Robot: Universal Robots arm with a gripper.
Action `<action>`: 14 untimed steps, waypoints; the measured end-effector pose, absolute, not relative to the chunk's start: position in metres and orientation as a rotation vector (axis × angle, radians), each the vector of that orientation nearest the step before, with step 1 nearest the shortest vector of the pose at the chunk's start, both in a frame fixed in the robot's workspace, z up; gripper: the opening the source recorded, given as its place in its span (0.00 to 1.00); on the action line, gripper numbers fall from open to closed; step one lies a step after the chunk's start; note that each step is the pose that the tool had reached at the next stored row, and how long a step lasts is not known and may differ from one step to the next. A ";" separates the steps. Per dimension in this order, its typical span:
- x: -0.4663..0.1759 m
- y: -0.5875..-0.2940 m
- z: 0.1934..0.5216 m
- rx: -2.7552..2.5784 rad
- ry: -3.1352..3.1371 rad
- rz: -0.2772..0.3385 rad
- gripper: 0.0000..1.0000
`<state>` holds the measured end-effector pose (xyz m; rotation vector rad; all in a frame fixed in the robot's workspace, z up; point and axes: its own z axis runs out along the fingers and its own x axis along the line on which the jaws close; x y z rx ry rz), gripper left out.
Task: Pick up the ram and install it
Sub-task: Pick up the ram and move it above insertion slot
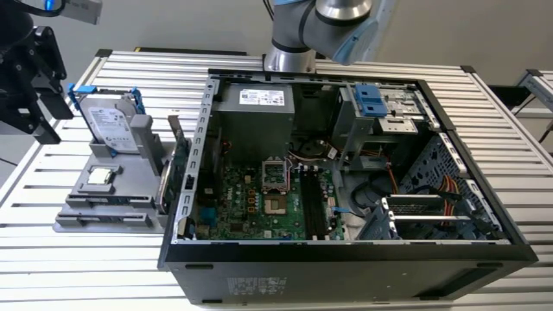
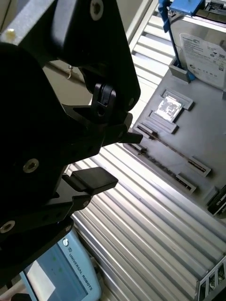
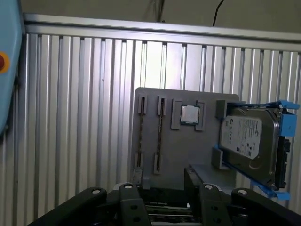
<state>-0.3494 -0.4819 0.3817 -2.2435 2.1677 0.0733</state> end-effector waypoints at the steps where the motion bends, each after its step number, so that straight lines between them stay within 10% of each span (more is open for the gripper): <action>1: -0.349 -0.482 0.381 -2.243 2.168 0.073 1.00; 14: -0.349 -0.482 0.378 -2.241 2.170 0.073 1.00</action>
